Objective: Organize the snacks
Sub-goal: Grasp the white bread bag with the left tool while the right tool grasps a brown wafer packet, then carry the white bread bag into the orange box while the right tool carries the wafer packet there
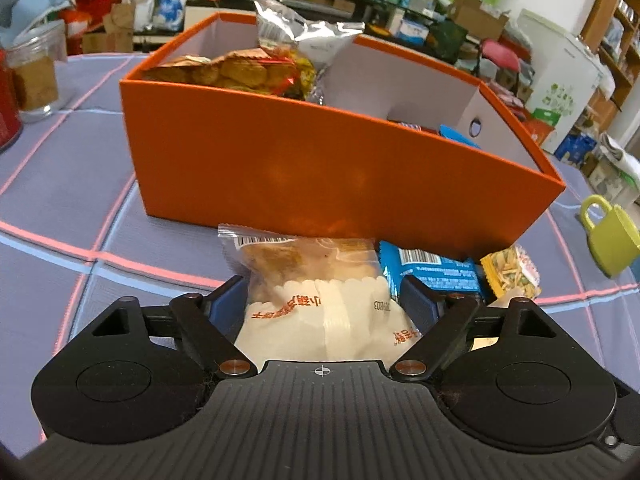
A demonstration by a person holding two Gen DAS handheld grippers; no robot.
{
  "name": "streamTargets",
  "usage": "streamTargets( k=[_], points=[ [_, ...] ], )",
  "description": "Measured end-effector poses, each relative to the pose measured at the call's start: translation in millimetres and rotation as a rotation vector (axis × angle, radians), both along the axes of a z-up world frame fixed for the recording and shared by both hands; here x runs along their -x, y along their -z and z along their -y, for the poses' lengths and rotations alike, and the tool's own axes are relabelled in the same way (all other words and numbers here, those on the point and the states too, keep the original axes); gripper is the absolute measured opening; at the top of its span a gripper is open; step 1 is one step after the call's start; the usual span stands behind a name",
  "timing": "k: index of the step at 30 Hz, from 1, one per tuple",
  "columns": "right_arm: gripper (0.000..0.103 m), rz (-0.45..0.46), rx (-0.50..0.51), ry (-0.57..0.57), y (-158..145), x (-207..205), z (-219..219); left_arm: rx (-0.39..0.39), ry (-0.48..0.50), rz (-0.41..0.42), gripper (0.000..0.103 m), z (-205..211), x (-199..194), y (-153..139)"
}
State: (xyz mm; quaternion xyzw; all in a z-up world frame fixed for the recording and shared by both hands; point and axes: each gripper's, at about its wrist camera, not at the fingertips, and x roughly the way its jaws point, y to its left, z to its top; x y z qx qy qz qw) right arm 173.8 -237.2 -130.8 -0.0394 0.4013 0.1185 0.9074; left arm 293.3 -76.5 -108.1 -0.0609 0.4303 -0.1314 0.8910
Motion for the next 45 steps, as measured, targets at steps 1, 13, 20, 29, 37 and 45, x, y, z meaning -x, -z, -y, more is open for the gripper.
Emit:
streamTargets(
  k=[1, 13, 20, 29, 37, 45],
  points=[
    [0.091, 0.001, 0.0, 0.0, 0, -1, -1, -0.011, 0.006, 0.001, 0.066, 1, 0, 2],
    [0.052, -0.04, -0.019, 0.028, -11, 2, 8, -0.085, 0.055, 0.045, 0.03, -35, 19, -11],
    [0.051, -0.06, 0.018, 0.011, -17, 14, -1, -0.1, 0.071, 0.043, 0.029, -52, 33, -17],
    [0.035, 0.007, 0.071, -0.048, -37, 38, -22, -0.146, 0.075, 0.1, 0.029, -65, 56, -32],
    [0.045, -0.009, 0.051, -0.036, -31, 47, -12, -0.143, 0.072, 0.099, 0.03, -69, 62, -34],
    [0.045, -0.074, 0.036, -0.035, -14, 32, -16, -0.145, 0.083, 0.099, 0.029, -70, 59, -35]
  ],
)
